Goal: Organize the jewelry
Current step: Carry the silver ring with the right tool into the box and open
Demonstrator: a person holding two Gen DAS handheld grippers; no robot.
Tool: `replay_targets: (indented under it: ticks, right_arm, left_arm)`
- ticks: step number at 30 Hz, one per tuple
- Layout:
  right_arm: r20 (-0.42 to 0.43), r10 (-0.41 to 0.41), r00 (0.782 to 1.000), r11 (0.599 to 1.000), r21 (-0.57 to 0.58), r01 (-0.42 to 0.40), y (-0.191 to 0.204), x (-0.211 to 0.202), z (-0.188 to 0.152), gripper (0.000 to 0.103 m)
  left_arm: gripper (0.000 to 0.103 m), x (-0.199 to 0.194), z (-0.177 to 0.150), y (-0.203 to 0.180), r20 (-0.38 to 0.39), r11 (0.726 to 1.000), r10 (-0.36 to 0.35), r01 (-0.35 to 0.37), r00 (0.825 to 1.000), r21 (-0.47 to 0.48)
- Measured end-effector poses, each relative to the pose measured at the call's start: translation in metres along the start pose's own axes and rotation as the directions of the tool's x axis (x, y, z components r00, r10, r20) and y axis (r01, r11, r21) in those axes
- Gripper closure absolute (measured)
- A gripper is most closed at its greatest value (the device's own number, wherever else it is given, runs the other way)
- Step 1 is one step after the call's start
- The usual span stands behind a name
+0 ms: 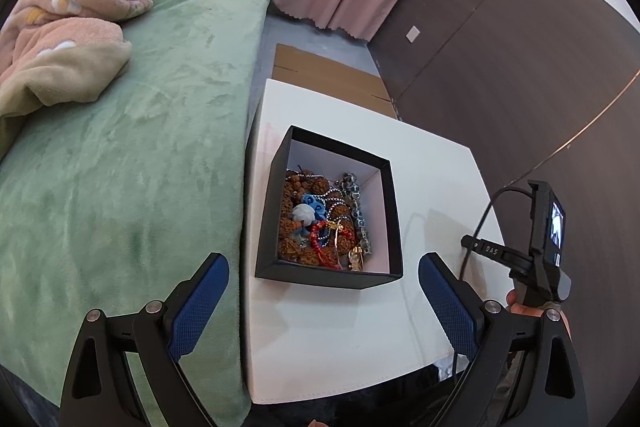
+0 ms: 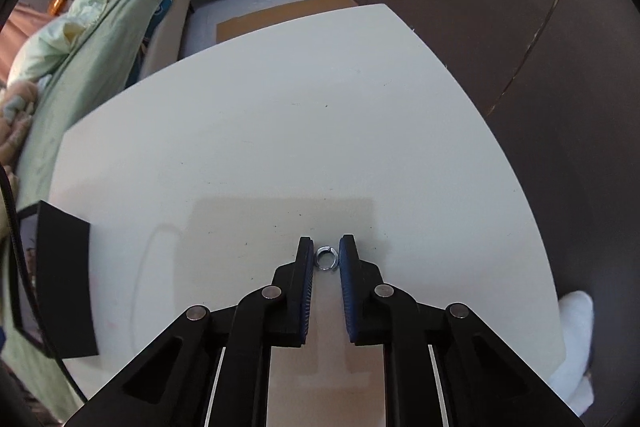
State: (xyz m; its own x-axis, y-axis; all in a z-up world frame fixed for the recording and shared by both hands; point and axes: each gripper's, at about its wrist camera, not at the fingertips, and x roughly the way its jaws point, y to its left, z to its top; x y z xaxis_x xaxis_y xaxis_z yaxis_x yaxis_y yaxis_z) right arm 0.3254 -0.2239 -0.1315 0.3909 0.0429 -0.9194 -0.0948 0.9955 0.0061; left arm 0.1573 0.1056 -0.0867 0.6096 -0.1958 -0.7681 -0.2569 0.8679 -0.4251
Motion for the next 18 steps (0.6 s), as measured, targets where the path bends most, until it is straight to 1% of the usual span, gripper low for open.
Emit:
replay_targets:
  ticks: [3, 4, 6, 8, 9, 12, 14, 15, 18]
  right_arm:
    - [0.003, -0.022, 1.000, 1.000, -0.008, 0.022, 0.003, -0.002, 0.000, 0.088]
    - [-0.003, 0.006, 1.000, 1.000, 0.010, -0.006, 0.000, -0.003, -0.001, 0.089]
    - [-0.019, 0.118, 0.993, 0.991, 0.060, -0.116, -0.003, -0.006, -0.003, 0.089]
    - [-0.015, 0.218, 0.976, 0.972, 0.094, -0.216, 0.000, -0.008, -0.005, 0.089]
    - [-0.003, 0.269, 0.963, 0.958, 0.101, -0.267, 0.001, -0.015, -0.006, 0.089]
    - [0.033, 0.336, 0.941, 0.938, 0.083, -0.338, 0.010, -0.030, -0.008, 0.089]
    - [0.046, 0.382, 0.923, 0.921, 0.067, -0.384, 0.020, -0.039, -0.011, 0.089]
    - [0.052, 0.410, 0.911, 0.909, 0.055, -0.412, 0.026, -0.044, -0.013, 0.089]
    - [0.061, 0.463, 0.884, 0.885, 0.026, -0.465, 0.044, -0.054, -0.019, 0.089]
  left_arm:
    - [0.007, -0.003, 0.000, 0.000, 0.003, 1.000, 0.003, -0.003, 1.000, 0.003]
    - [0.007, -0.004, 0.000, 0.000, 0.006, 1.000, 0.005, -0.005, 1.000, 0.004]
    - [0.007, -0.007, 0.000, 0.000, 0.013, 1.000, 0.007, -0.007, 1.000, 0.004]
    - [0.007, -0.010, 0.000, 0.002, 0.018, 1.000, 0.010, -0.010, 1.000, 0.000]
    - [0.007, -0.012, 0.000, 0.003, 0.020, 1.000, 0.010, -0.010, 1.000, -0.004]
    - [0.007, -0.015, 0.001, 0.005, 0.027, 1.000, 0.014, -0.014, 1.000, -0.010]
    - [0.007, -0.017, 0.001, 0.006, 0.030, 1.000, 0.022, -0.021, 0.999, -0.009]
    - [0.007, -0.017, 0.001, 0.007, 0.032, 1.000, 0.025, -0.025, 0.999, -0.009]
    - [0.007, -0.020, 0.001, 0.009, 0.038, 1.000, 0.019, -0.019, 0.999, -0.013]
